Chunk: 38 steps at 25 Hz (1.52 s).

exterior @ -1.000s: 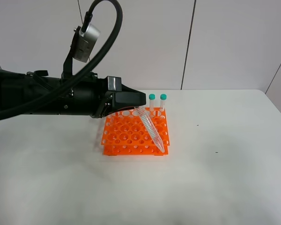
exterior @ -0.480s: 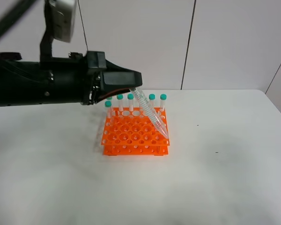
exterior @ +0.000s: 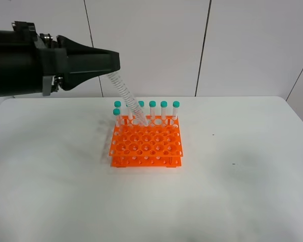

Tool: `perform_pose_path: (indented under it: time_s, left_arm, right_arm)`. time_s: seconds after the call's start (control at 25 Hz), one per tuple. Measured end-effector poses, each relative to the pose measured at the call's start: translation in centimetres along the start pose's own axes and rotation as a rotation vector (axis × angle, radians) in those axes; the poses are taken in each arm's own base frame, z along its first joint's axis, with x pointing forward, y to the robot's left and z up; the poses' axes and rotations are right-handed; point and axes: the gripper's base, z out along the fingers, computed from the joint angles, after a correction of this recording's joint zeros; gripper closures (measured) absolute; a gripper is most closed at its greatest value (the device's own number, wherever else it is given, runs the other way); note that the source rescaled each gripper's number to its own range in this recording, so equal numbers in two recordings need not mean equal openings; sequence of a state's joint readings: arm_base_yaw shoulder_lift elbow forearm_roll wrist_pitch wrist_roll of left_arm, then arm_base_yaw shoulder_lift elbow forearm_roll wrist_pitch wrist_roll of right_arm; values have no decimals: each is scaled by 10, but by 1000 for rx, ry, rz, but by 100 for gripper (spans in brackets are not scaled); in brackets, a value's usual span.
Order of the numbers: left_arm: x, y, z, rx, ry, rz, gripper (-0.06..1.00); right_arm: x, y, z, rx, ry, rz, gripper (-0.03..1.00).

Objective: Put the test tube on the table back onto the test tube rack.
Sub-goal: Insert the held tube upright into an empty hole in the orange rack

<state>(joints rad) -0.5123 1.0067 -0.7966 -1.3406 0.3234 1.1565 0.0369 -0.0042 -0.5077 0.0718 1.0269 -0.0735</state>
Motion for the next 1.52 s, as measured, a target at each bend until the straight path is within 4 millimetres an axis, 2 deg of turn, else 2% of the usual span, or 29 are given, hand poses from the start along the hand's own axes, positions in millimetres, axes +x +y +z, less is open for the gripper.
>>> perform_pose_path:
  time_s: [0.16, 0.24, 0.36, 0.56, 0.76, 0.96, 1.08, 1.2, 1.32, 1.52]
  left_arm:
    - [10, 11, -7, -135, 136, 268, 94]
    - [13, 19, -8, -219, 191, 317, 94]
    - [12, 27, -10, -336, 191, 297, 94]
    - [2, 36, -5, -427, 35, 229, 94]
    - [7, 55, 28, -436, -29, 251, 94]
    - [36, 80, 78, -432, 12, 245, 94]
    - [48, 82, 108, -399, 76, 243, 94]
    - [42, 83, 134, -373, 89, 269, 94]
    - [42, 91, 154, -372, 103, 275, 94]
    - [66, 116, 181, -393, 185, 274, 94]
  right_arm:
    - [0, 0, 0, 0, 0, 0, 4]
    - [0, 0, 0, 0, 0, 0, 4]
    - [0, 0, 0, 0, 0, 0, 4]
    - [0, 0, 0, 0, 0, 0, 4]
    - [0, 0, 0, 0, 0, 0, 4]
    - [0, 0, 0, -1, 0, 0, 4]
    - [0, 0, 0, -1, 0, 0, 4]
    - [0, 0, 0, -1, 0, 0, 4]
    - [0, 0, 0, -1, 0, 0, 4]
    - [0, 0, 0, -1, 0, 0, 4]
